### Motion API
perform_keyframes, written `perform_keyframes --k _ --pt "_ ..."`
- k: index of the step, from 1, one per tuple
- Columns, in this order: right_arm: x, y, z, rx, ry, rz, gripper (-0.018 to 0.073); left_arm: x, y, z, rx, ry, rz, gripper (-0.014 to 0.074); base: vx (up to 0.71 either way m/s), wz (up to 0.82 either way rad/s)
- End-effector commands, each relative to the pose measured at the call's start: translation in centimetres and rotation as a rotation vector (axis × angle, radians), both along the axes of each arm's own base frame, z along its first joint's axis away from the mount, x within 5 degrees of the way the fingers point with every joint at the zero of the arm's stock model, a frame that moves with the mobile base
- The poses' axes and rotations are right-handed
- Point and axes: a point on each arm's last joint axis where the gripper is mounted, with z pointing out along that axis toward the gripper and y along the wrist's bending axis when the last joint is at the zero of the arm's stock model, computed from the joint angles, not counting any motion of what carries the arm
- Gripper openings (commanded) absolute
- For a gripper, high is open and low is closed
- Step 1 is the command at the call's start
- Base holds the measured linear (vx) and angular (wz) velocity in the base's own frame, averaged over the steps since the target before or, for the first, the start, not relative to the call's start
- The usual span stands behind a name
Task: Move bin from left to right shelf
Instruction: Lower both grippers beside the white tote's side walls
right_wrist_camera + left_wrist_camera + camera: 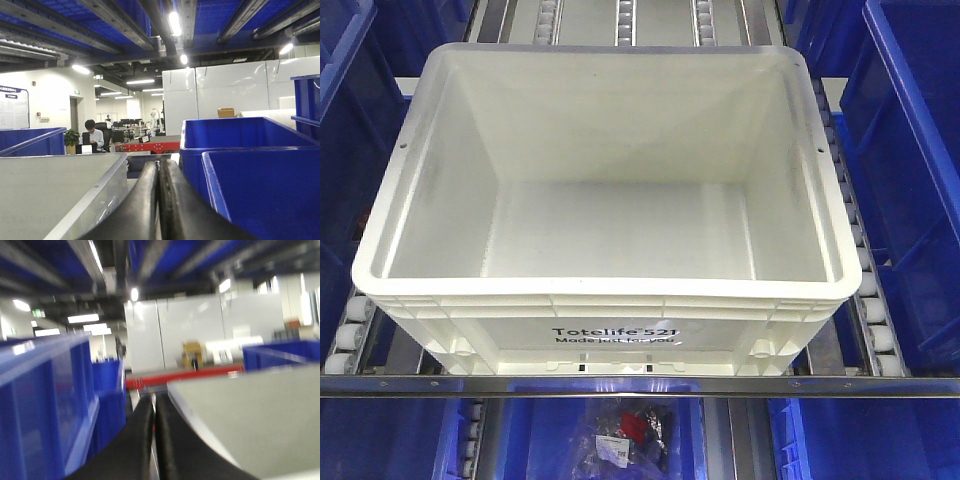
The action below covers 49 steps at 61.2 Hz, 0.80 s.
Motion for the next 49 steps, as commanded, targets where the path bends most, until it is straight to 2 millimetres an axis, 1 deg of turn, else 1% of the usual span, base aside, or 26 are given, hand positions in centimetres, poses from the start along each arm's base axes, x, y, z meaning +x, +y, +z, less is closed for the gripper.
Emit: perform_keyframes --k 1,5,6,11,15,21,25,29,33,40,44,49 --pt "-0.5 0.0 2.6 0.000 -0.053 -0.001 -0.0007 -0.7 0.4 3.0 -0.091 -0.101 -0.008 -0.0008 0.00 0.00" --pt "-0.3 0.0 4.0 -0.009 0.030 0.006 -0.0007 -0.4 0.2 4.2 -0.109 -0.012 -0.033 -0.0008 0.00 0.00" --pt "-0.4 0.1 4.7 -0.010 0.038 0.008 -0.0007 -0.3 0.1 4.5 -0.104 0.007 -0.037 -0.0008 0.00 0.00" --pt "0.4 0.2 6.7 -0.031 0.163 0.015 -0.0007 0.7 -0.4 6.5 -0.062 0.122 -0.056 -0.0008 0.00 0.00" --pt "1.4 0.4 8.4 -0.043 0.252 0.020 -0.0007 1.9 -0.7 8.3 -0.039 0.204 -0.067 -0.0008 0.00 0.00" --pt "3.8 0.7 10.9 -0.057 0.385 0.026 -0.0007 4.3 -1.4 10.9 -0.021 0.328 -0.085 -0.0008 0.00 0.00" --pt "5.7 0.9 12.2 -0.065 0.458 0.030 -0.0007 6.5 -2.1 12.7 0.000 0.432 -0.100 -0.0008 0.00 0.00" --pt "7.4 1.1 13.2 -0.070 0.515 0.033 -0.0007 8.3 -2.6 13.7 0.018 0.518 -0.113 -0.0008 0.00 0.00" --pt "8.9 1.3 13.6 -0.073 0.567 0.035 -0.0007 9.8 -3.0 14.5 0.033 0.583 -0.123 -0.0008 0.00 0.00" --pt "11.2 1.5 13.3 -0.078 0.630 0.036 -0.0007 11.8 -3.5 14.7 0.047 0.654 -0.129 -0.0008 0.00 0.00" --pt "11.9 1.6 12.8 -0.080 0.656 0.036 -0.0007 12.4 -3.7 14.6 0.042 0.671 -0.131 -0.0008 0.00 0.00" --pt "12.5 1.6 12.4 -0.082 0.680 0.036 -0.0007 12.6 -3.7 14.4 0.045 0.684 -0.131 -0.0008 0.00 0.00"
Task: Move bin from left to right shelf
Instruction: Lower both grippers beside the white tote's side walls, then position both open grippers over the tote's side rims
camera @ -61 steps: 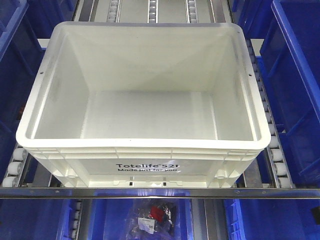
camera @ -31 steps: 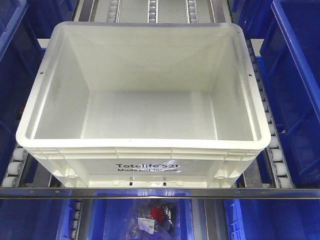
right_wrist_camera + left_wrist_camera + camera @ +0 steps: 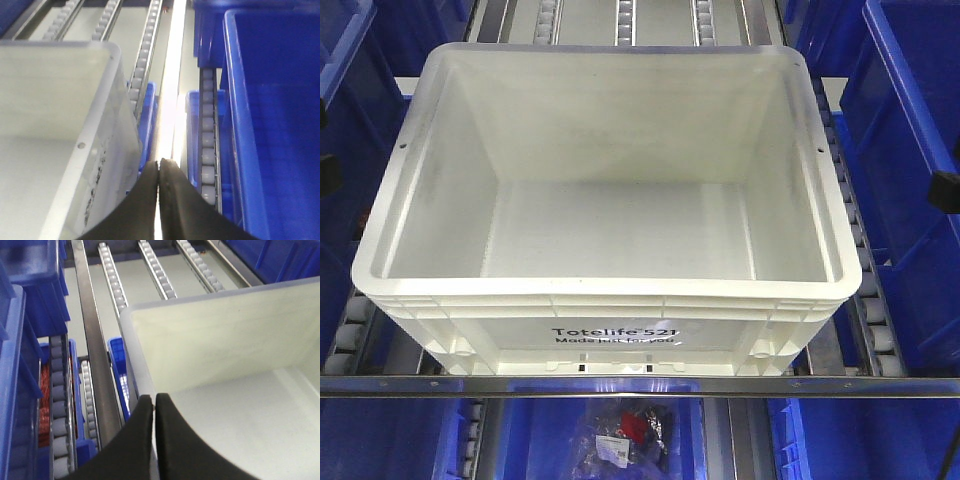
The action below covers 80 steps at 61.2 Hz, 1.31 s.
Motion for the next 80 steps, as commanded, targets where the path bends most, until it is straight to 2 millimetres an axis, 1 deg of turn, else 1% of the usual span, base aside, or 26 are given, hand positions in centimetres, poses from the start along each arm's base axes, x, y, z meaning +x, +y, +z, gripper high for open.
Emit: perform_keyframes --k 1,18,29,41,45,52,56,61,66,70,74,80 --pt "0.6 0.0 1.5 0.000 -0.091 -0.003 -0.0007 0.2 -0.1 1.7 -0.037 -0.078 0.006 -0.0008 0.00 0.00" --pt "0.8 0.0 1.6 0.003 -0.107 -0.005 -0.0007 0.2 -0.1 1.7 -0.037 -0.078 0.006 -0.0008 0.00 0.00" --pt "0.8 0.1 1.7 0.040 -0.117 -0.008 -0.0007 0.2 -0.1 1.7 -0.037 -0.077 0.006 -0.0008 0.00 0.00" --pt "0.8 0.4 1.8 0.158 -0.103 -0.014 -0.0007 0.2 -0.1 1.6 -0.036 -0.071 0.005 -0.0008 0.00 0.00" --pt "0.9 0.5 1.5 0.156 -0.075 -0.009 -0.0007 0.1 -0.1 1.5 -0.035 -0.062 0.003 -0.0008 0.00 0.00" --pt "0.9 0.8 0.6 0.065 0.029 0.053 -0.0007 0.0 -0.2 1.1 -0.077 0.000 0.016 -0.0006 0.00 0.00" --pt "1.1 1.3 0.8 0.042 0.096 0.099 -0.0004 -0.1 -0.1 0.9 -0.094 0.034 0.030 -0.0004 0.00 0.00" --pt "1.6 1.7 1.8 0.039 0.149 0.146 -0.0004 -0.1 0.1 0.8 -0.073 0.045 0.046 -0.0003 0.00 0.00" --pt "2.6 2.0 2.9 0.037 0.182 0.167 -0.0004 0.4 0.2 0.7 -0.051 0.088 0.065 -0.0001 0.00 0.00" --pt "3.6 2.2 3.5 0.040 0.202 0.176 -0.0004 1.3 0.0 0.6 -0.027 0.168 0.072 0.0000 0.00 0.00" --pt "4.4 2.3 3.8 0.041 0.215 0.179 -0.0004 2.4 -0.1 0.8 -0.004 0.211 0.072 0.0001 0.00 0.00" --pt "5.6 2.6 3.6 0.055 0.243 0.184 -0.0004 4.0 -0.5 1.2 0.002 0.226 0.072 0.0002 0.00 0.00"
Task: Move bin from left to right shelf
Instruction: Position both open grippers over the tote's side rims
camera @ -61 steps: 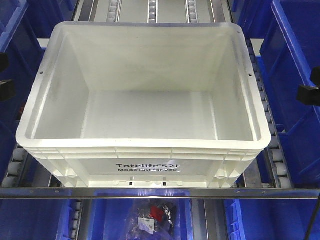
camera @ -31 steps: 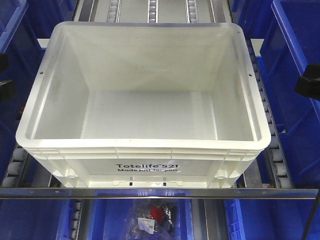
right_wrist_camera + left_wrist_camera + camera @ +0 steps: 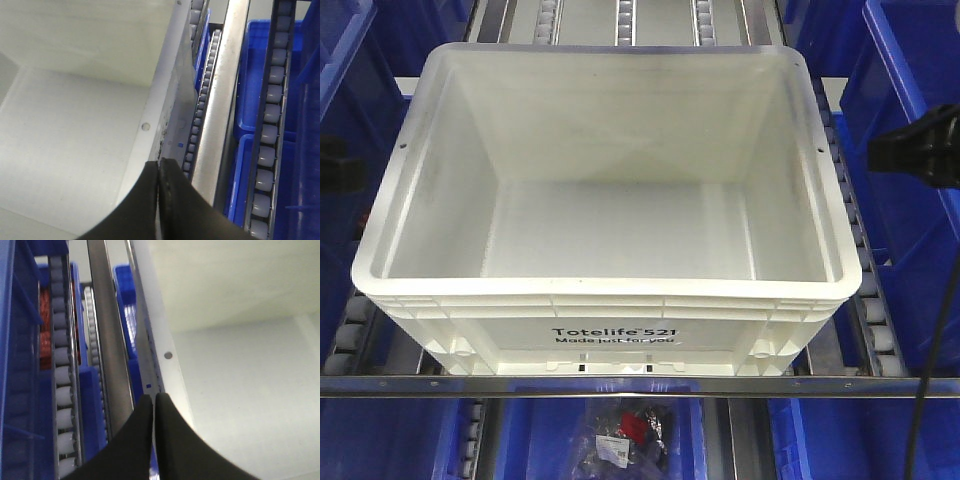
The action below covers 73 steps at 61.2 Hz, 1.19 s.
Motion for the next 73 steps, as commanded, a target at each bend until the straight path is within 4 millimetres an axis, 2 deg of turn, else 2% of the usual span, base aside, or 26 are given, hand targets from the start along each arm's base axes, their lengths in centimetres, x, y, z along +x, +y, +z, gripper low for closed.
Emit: perform_keyframes --k 1,8,13,26,36,49,54,61,73 --pt "1.0 0.2 1.4 0.029 -0.063 -0.003 -0.0004 1.5 -0.4 2.0 -0.029 -0.078 0.007 0.0002 0.00 0.00" --pt "2.1 0.3 0.5 0.021 -0.030 -0.004 -0.0003 3.2 -0.8 2.1 -0.025 -0.061 0.007 0.0002 0.00 0.00" --pt "2.8 0.4 0.0 0.016 -0.016 -0.007 -0.0001 4.1 -1.0 1.4 -0.019 -0.028 0.007 0.0002 0.00 0.00" --pt "3.3 0.4 0.0 0.017 -0.046 -0.007 0.0048 5.0 -1.1 0.3 -0.009 0.022 0.006 0.0022 0.00 0.00" --pt "3.3 0.8 0.2 0.072 -0.054 0.011 0.0202 5.0 -1.1 0.4 -0.008 0.011 0.004 0.0123 0.00 0.00" --pt "3.2 1.2 0.4 0.094 -0.068 0.044 0.0531 5.1 -1.2 0.6 -0.011 -0.007 0.004 0.0375 0.00 0.00" --pt "3.3 1.2 0.4 0.094 -0.072 0.042 0.0622 5.1 -1.2 0.6 -0.011 -0.007 0.004 0.0461 0.00 0.00" --pt "3.4 1.1 0.5 0.095 -0.084 0.037 0.0673 5.1 -1.2 0.6 -0.012 -0.011 0.004 0.0517 0.00 0.00" --pt "3.5 1.0 0.7 0.097 -0.114 0.023 0.0644 5.2 -1.2 0.8 -0.017 -0.034 0.005 0.0523 0.00 0.00"
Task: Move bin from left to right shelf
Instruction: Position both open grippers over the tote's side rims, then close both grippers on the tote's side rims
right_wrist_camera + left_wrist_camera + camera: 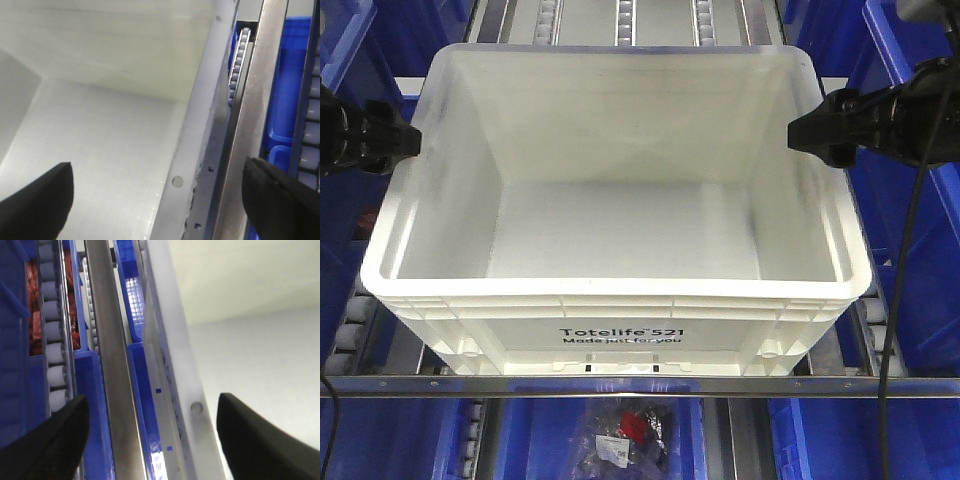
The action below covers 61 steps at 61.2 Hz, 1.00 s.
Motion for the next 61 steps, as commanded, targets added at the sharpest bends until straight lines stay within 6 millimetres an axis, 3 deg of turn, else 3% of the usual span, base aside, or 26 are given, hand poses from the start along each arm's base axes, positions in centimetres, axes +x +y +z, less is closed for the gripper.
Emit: perform_keyframes --k 1,35,48,61 --pt "0.0 -0.1 2.1 0.026 -0.113 -0.024 0.0640 0.0 -0.2 2.2 -0.039 -0.119 0.002 0.0523 0.00 0.00" --pt "0.3 0.0 1.7 0.030 -0.071 -0.017 0.0596 0.2 -0.6 2.0 -0.098 -0.090 0.007 0.0523 0.00 0.00" --pt "2.1 0.5 2.4 0.034 0.006 0.016 0.0594 2.1 -1.2 3.3 -0.093 0.006 -0.009 0.0523 0.00 0.00" --pt "4.1 0.7 1.3 0.012 0.092 0.024 0.0594 3.8 -1.6 1.9 -0.073 0.095 -0.012 0.0523 0.00 0.00"
